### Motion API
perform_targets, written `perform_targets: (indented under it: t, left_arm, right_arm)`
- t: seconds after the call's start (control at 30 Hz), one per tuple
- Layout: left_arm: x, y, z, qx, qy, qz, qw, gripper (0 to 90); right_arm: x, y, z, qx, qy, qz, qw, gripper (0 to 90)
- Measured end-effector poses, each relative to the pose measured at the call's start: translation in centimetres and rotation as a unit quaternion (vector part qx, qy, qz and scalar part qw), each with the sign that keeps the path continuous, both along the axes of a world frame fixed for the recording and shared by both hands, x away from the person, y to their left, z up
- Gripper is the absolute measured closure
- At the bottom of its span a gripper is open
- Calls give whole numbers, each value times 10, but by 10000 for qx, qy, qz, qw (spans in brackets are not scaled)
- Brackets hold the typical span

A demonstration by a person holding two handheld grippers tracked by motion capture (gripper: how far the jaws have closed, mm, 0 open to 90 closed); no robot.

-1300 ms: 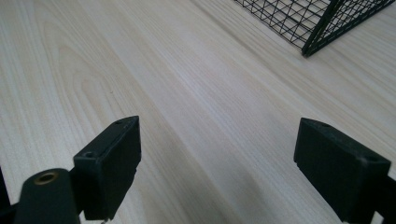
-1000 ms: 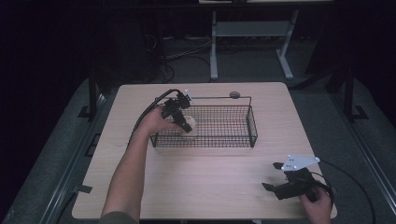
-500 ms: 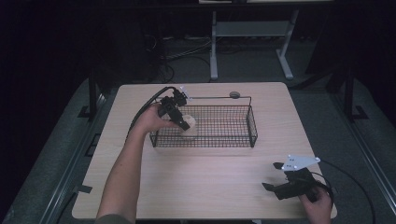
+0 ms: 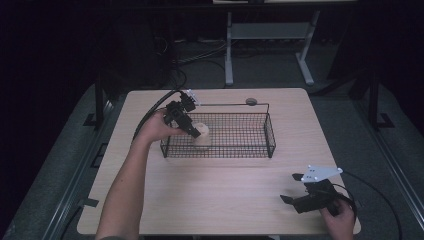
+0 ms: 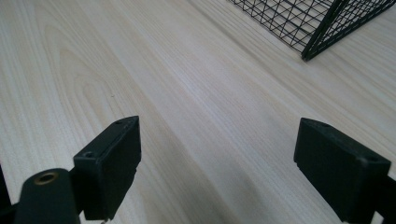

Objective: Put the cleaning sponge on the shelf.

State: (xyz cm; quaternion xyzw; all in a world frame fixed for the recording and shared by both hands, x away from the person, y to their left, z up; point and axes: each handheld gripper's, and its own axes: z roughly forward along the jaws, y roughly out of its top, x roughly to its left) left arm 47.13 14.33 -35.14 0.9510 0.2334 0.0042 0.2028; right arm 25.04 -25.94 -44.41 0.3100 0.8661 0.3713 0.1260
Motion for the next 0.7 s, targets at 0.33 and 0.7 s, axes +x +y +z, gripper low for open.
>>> perform_targets:
  t: [0.33, 0.7]
  left_arm:
    - [-11, 5, 11, -57, -84, -90, 9999, 245]
    - [-27, 6, 26, -77, -188, -205, 9996, 245]
  right_arm:
    - [-1, -1, 0, 2, -8, -32, 10000, 143]
    - [-1, 1, 0, -15, -9, -7, 10000, 143]
